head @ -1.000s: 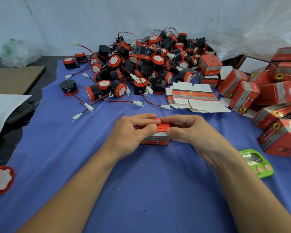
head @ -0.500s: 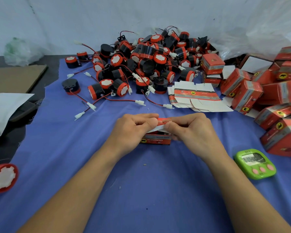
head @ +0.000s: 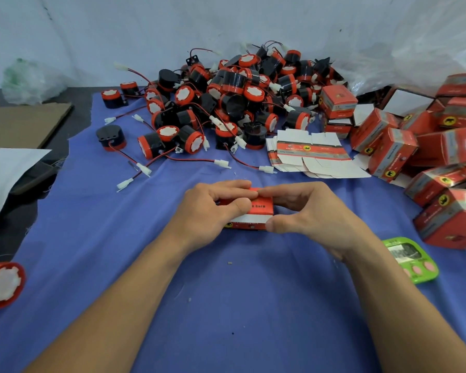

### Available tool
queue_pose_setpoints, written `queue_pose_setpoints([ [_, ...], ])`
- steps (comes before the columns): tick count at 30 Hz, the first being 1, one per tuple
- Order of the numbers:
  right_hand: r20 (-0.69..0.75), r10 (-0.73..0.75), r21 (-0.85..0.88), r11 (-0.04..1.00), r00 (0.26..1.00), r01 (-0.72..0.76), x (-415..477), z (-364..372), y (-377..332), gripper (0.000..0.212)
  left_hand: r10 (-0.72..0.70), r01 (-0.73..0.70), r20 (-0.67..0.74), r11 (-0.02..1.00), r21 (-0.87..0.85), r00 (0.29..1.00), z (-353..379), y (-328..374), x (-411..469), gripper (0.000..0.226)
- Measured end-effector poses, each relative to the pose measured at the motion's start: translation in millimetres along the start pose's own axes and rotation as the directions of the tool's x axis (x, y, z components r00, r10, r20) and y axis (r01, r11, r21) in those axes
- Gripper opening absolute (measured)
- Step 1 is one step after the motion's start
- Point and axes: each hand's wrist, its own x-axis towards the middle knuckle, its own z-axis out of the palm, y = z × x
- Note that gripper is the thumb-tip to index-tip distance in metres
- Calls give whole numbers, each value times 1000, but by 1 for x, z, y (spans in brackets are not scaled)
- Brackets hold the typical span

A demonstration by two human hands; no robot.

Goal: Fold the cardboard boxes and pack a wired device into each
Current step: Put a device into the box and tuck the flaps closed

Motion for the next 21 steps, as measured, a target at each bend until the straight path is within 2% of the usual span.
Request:
queue_pose_setpoints([
  [2, -69, -6, -80, 997, 998, 1, 1, 2, 2, 51, 24, -26, 38, 999, 41, 999, -5, 0, 0, 26],
  [4, -130, -11, -114, 993, 991, -4, 3, 4, 4, 44, 42, -48, 83, 996, 80, 996, -9, 0, -2, 33],
  [9, -129, 12, -21, 1000, 992, -14, 6, 5, 4, 35, 36, -38, 83, 999, 21, 996, -11, 1, 2, 29],
  [18, -150, 49, 3, 999, 987, -49, 6, 5, 7, 27, 38, -40, 95, 999, 10, 995, -14, -2, 4, 27],
  [21, -140, 54, -2, 999, 989, -55, 5, 5, 4, 32, 45, -47, 92, 999, 22, 995, -14, -2, 4, 30],
])
